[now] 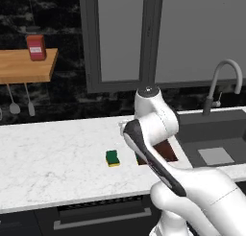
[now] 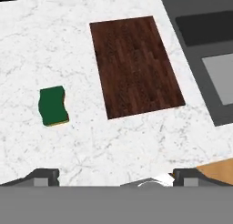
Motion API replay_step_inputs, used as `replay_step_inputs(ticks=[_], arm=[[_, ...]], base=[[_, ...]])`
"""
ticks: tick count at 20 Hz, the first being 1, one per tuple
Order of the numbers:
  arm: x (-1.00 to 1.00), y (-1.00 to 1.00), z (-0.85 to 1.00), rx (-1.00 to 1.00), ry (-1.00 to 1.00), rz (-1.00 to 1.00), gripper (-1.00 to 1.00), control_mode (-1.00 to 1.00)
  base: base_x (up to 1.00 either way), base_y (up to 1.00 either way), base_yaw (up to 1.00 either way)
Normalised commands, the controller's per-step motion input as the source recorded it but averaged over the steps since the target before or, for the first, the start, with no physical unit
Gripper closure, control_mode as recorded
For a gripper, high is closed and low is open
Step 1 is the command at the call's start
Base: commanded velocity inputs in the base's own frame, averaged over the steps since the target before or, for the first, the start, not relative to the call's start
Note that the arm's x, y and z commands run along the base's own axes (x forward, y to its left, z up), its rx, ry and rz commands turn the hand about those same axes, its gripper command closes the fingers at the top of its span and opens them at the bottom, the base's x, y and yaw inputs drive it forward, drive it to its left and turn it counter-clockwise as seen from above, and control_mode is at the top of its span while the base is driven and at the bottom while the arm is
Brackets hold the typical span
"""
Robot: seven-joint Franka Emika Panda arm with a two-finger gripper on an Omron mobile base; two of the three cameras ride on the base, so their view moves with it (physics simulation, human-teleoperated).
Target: Pick up the sponge from the counter and clean the cutting board by briefly scrubbing or pressing down on the cutting board. Once finished, release the sponge.
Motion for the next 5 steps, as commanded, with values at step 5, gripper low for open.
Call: replay_step_inputs(ticks=[5], arm=[[-0.66,-0.96,0.88,0.0,0.0,0.0,-1.0,-1.0]], base=[[0.0,0.0,0.0]])
